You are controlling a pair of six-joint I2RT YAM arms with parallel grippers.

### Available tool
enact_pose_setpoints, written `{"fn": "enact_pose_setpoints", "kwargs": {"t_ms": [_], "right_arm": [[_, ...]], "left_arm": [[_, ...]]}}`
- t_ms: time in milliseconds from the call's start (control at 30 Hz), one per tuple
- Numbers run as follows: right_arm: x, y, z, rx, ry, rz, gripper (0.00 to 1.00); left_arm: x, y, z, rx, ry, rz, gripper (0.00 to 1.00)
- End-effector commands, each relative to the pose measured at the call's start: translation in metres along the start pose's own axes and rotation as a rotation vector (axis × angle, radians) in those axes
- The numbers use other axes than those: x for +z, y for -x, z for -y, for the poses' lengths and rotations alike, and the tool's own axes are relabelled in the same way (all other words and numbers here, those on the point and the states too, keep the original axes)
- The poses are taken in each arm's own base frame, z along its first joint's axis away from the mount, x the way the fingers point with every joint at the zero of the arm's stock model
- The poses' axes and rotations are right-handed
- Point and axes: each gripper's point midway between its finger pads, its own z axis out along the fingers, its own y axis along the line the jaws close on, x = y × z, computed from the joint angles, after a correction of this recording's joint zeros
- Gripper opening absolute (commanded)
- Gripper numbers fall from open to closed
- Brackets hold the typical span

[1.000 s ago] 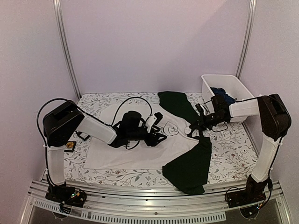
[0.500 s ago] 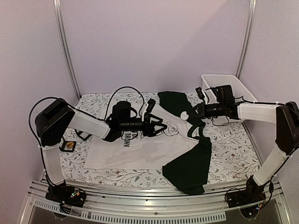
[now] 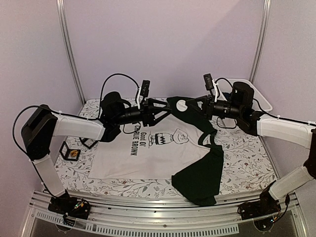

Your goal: Pin the brooch onto the clothing

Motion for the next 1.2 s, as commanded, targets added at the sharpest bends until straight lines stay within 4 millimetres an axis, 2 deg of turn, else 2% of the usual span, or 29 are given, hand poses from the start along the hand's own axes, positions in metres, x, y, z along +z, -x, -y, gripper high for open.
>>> {"fn": "enact_pose_setpoints", "kwargs": {"t_ms": [0, 167, 300, 633, 767, 967, 1067, 1100, 1167], "right_arm": [[0.000, 0.016, -0.023, -0.078, 0.037, 0.062, 0.00], [0.001, 0.018, -0.036, -0.097, 0.072, 0.065, 0.00], [0.001, 0.018, -0.042, -0.107, 0.091, 0.065, 0.00], [0.002, 0.016, -0.047, -0.118, 0.104, 0.055, 0.00], [0.002, 0.017, -0.049, -0.126, 0.109, 0.055, 0.00], [0.002, 0.013, -0.049, -0.122, 0.111, 0.045, 0.00], [0.003, 0.008, -0.045, -0.105, 0.097, 0.021, 0.00], [0.003, 0.002, -0.042, -0.090, 0.080, -0.011, 0.02], [0.001, -0.009, -0.034, -0.064, 0.028, -0.088, 0.25]], "left_arm": [[0.002, 0.000, 0.008, -0.033, -0.014, 0.005, 0.62], [0.004, 0.004, 0.003, -0.041, 0.014, 0.014, 0.60], [0.007, 0.007, 0.006, -0.028, -0.003, 0.020, 0.56], [0.020, 0.009, 0.017, -0.030, -0.047, 0.030, 0.48], [0.022, 0.007, 0.018, -0.035, -0.046, 0.024, 0.32], [0.024, 0.009, 0.021, -0.015, -0.063, 0.028, 0.00], [0.023, 0.011, 0.023, -0.013, -0.069, 0.028, 0.00], [0.021, 0.011, 0.023, -0.016, -0.072, 0.019, 0.00], [0.018, 0.003, 0.021, -0.022, -0.079, -0.031, 0.00]]}}
